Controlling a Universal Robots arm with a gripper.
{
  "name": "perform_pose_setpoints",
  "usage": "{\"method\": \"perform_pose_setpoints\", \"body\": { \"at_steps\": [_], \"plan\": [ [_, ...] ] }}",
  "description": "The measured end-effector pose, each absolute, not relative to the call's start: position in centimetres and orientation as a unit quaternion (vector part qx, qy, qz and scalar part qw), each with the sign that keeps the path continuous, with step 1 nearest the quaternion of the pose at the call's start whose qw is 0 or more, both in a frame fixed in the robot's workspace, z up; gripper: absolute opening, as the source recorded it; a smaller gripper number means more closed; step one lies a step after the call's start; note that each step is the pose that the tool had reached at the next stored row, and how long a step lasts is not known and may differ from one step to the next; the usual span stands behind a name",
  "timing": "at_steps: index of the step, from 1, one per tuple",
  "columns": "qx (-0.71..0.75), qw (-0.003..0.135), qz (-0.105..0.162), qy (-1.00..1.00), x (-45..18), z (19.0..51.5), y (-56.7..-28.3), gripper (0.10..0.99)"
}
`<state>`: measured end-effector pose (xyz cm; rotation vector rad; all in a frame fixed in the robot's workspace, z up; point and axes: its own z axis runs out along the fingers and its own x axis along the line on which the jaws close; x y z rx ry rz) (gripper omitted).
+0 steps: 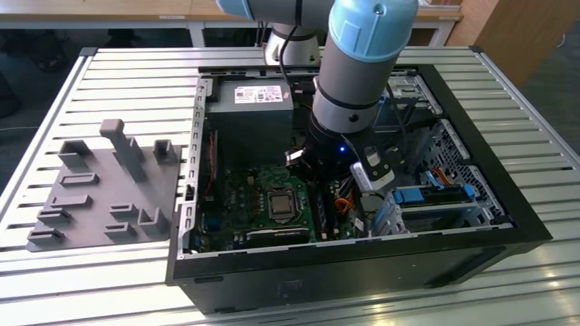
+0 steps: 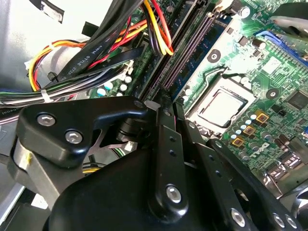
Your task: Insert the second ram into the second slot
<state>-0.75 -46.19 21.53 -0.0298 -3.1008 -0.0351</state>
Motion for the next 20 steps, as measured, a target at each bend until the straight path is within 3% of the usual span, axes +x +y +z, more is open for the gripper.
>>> {"method": "perform_pose_setpoints", "body": {
  "at_steps": [20],
  "plan": [
    [-0.010, 0.020, -0.011, -1.000, -0.75, 20.76, -46.19, 0.141]
  ]
}}
